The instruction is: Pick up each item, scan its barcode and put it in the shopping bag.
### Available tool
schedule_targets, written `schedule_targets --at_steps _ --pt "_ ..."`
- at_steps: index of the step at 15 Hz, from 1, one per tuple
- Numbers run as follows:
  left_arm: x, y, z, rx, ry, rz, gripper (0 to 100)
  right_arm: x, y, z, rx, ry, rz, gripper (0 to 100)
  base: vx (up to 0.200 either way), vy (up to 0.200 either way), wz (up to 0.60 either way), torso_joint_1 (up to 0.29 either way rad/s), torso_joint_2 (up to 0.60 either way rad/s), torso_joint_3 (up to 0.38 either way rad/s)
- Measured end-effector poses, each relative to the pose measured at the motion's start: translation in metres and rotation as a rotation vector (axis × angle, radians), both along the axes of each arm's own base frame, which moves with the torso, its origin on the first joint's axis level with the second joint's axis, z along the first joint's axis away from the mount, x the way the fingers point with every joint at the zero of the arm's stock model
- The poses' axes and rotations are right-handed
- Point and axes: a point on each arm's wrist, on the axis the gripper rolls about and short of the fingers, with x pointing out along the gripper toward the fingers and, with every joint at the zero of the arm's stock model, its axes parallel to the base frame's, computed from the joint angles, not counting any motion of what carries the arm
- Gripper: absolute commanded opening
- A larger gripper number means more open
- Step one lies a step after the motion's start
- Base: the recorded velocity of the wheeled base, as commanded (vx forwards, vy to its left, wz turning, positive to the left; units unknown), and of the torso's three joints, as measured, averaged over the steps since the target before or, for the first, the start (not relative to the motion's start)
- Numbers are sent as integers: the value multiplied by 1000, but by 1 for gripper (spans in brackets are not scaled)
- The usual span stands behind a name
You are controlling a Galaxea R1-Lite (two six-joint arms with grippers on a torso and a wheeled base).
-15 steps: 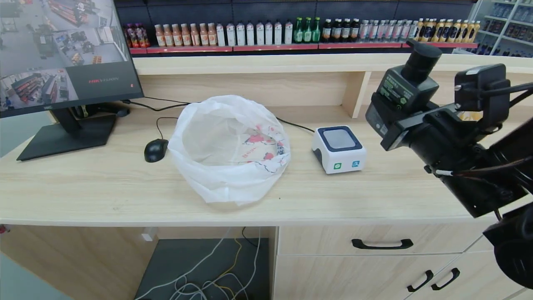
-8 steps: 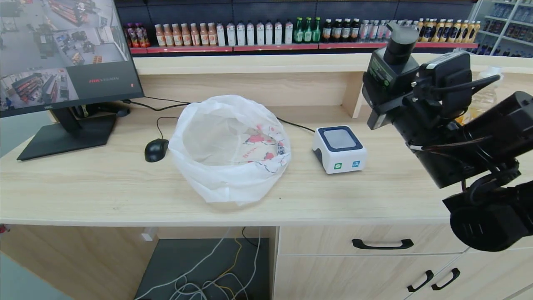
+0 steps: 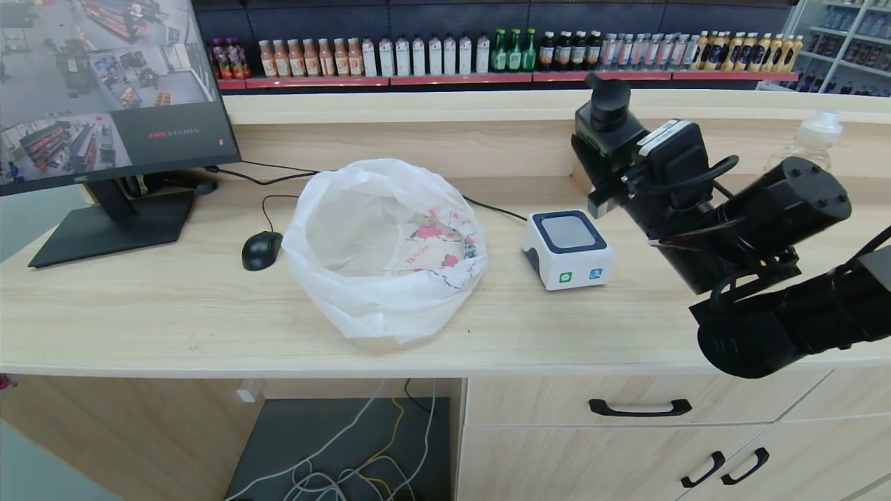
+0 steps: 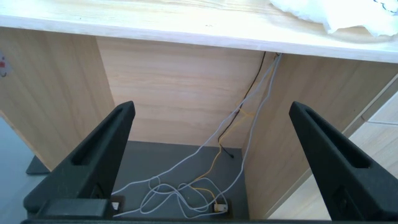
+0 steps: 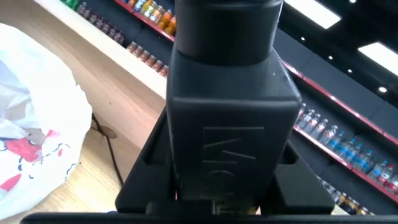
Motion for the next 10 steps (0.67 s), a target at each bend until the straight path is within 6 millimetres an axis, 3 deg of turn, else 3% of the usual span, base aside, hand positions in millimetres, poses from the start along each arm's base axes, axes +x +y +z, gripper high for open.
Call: schedule_targets --at_steps 10 --pt "0 0 0 0 0 0 100 27 -21 -18 -192 -63 17 0 0 0 0 0 0 0"
